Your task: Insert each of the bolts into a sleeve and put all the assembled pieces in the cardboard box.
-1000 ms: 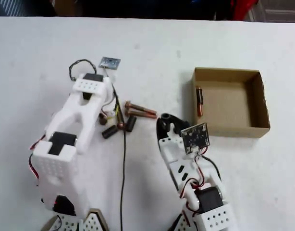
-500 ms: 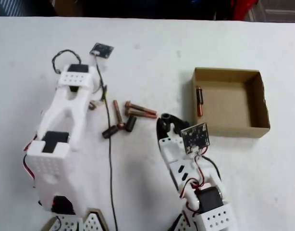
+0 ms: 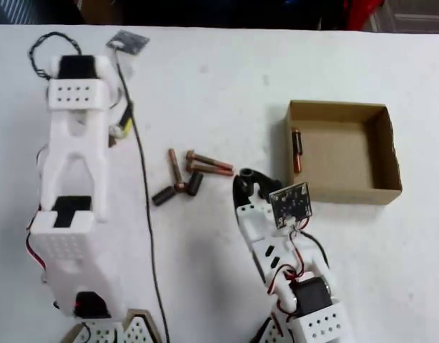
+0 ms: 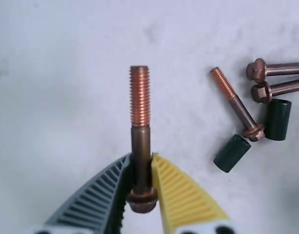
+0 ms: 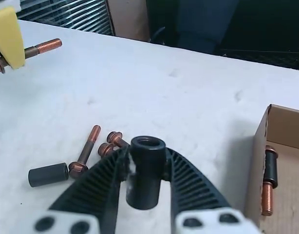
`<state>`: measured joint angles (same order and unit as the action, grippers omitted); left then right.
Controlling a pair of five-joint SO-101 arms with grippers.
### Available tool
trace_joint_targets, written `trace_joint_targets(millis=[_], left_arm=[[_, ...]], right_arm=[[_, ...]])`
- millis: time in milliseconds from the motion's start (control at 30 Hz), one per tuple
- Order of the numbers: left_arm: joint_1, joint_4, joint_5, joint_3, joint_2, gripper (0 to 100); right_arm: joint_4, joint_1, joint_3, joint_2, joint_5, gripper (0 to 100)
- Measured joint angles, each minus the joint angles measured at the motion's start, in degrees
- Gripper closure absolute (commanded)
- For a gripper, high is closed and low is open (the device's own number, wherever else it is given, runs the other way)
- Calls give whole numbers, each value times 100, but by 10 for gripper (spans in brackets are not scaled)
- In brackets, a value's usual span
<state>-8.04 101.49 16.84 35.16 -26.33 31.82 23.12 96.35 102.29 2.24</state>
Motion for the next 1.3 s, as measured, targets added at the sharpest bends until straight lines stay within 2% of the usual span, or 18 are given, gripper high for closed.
trace_joint_targets(millis=[100,200,500,633,800,967,1167,1300], left_arm=[[-158,44,123,-123,79,980],[-167,44,545,-598,571,980],[-167,9,1415,-2813,2804,979],[-176,-431,2295,-3982,3209,979],[-527,-1284,3288,-5046,3288,979],[-941,-1855,4615,-5662,3297,979],[-1020,-2312,6409,-6295,3297,978],[-1020,-2796,6866,-6620,3297,977]], right_arm=[[0,0,0,0,0,981],[0,0,0,0,0,981],[0,0,0,0,0,981],[0,0,0,0,0,981],[26,0,0,0,0,981],[26,0,0,0,0,981],[26,0,0,0,0,981],[26,0,0,0,0,980]])
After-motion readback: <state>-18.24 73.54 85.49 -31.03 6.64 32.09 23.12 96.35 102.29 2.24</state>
